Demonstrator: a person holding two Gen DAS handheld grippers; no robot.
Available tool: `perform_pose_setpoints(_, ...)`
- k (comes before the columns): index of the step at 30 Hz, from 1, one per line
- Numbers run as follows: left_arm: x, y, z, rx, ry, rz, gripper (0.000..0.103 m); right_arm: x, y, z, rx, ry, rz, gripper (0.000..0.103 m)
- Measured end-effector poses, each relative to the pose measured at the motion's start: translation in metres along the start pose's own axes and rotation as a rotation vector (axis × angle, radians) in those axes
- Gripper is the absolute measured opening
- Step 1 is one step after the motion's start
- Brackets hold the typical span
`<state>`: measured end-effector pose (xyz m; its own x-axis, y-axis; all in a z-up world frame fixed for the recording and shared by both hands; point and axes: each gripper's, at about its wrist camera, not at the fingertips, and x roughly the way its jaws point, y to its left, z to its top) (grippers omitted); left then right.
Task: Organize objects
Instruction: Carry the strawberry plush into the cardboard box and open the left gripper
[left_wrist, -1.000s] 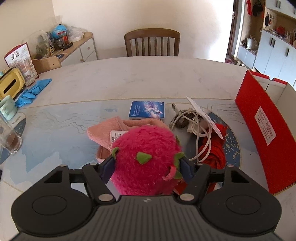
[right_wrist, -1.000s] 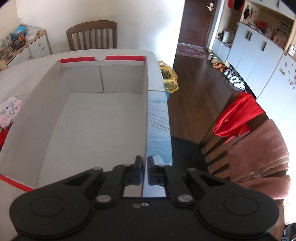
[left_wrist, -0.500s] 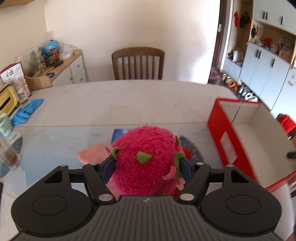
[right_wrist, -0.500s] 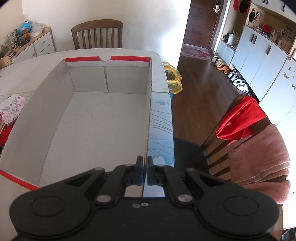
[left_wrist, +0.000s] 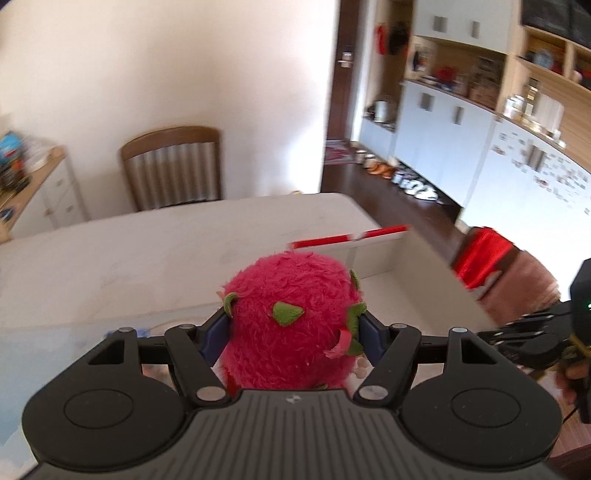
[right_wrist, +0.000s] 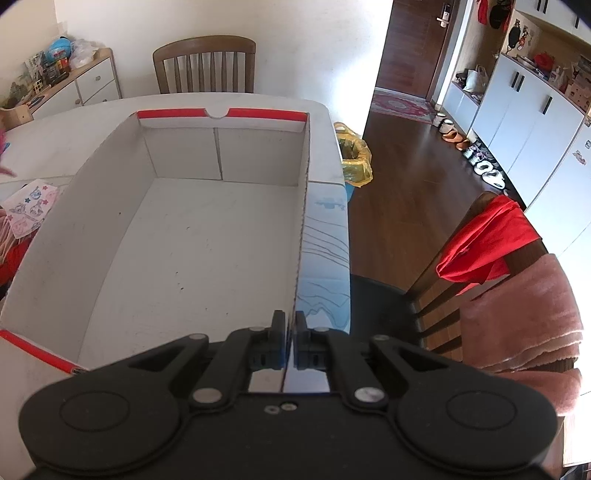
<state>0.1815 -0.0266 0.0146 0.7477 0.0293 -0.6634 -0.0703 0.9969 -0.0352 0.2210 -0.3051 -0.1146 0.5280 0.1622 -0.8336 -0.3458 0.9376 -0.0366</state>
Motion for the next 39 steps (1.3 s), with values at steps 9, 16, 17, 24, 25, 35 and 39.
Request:
perform_pose_setpoints(9, 0.053, -0.067, 0.023, 0.13, 0.029, -0.056, 0.071, 0.0, -0.004, 0.001, -0.002, 0.002, 0.018, 0.004)
perform_pose_setpoints(16, 0.097, -0.104, 0.01, 0.185, 0.1, -0.076, 0.071, 0.001, -0.003, 0.002, -0.012, 0.004, 0.02, 0.004)
perform_pose_setpoints(17, 0.103, -0.108, 0.006, 0.186, 0.119, -0.082, 0.071, 0.001, -0.003, 0.002, -0.013, 0.004, 0.02, 0.004)
perform_pose_setpoints(24, 0.156, -0.127, -0.013, 0.2, 0.28, -0.114, 0.071, 0.003, -0.004, 0.002, -0.026, 0.01, 0.02, 0.004)
perform_pose_setpoints(25, 0.162, -0.129, -0.016, 0.202, 0.297, -0.112, 0.071, 0.003, -0.004, 0.002, -0.029, 0.01, 0.02, 0.004)
perform_pose_setpoints(35, 0.183, -0.138, -0.032, 0.256, 0.392, -0.117, 0.073, 0.004, -0.004, 0.004, -0.036, 0.017, 0.026, 0.004)
perform_pose_setpoints(39, 0.186, -0.137, -0.033, 0.264, 0.404, -0.11, 0.076, 0.004, -0.005, 0.004, -0.036, 0.018, 0.03, 0.004)
